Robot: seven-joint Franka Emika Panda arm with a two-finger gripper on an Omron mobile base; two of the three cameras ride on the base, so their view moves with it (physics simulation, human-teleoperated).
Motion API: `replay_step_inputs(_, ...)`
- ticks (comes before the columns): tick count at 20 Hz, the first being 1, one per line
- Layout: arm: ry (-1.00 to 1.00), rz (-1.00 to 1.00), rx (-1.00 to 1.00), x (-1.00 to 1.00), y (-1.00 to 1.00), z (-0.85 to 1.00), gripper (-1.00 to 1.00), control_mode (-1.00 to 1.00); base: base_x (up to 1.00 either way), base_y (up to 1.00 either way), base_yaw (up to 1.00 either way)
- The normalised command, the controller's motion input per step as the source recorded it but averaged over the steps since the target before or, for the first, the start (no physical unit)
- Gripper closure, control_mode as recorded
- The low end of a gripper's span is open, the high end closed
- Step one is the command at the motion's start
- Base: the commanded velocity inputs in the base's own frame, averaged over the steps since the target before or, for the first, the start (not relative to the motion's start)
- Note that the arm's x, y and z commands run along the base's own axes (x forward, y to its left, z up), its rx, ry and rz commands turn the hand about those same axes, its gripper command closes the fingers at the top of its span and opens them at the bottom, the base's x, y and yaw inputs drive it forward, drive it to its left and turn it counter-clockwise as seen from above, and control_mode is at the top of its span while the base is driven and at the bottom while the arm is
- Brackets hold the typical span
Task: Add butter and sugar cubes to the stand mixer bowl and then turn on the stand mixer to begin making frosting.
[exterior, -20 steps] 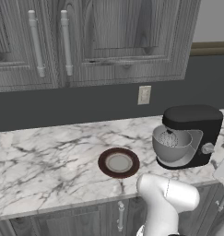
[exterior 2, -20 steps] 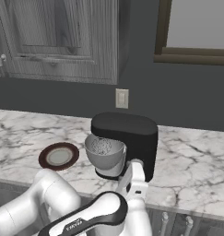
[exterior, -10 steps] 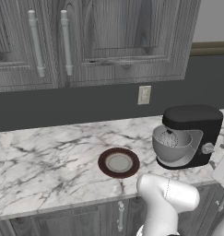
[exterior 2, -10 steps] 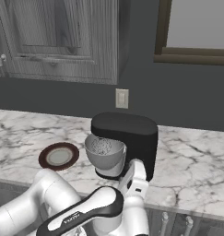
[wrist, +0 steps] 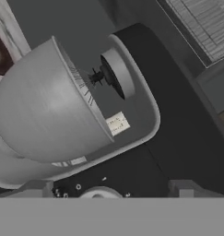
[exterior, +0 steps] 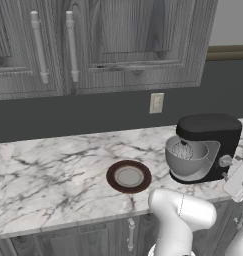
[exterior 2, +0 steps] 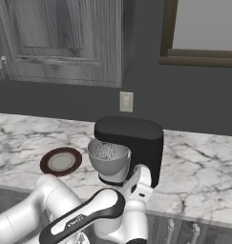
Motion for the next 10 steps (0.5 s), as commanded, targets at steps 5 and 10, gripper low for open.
replay_step_inputs(5, 0.00, -0.01, 0.08, 0.12, -0.16, -0.08, -1.00, -1.00, 0.00, 0.00, 0.00)
replay_step_inputs(10, 0.00, 0.00, 0.08, 0.04, -0.25, -0.09, -1.00, -1.00, 0.00, 0.00, 0.00)
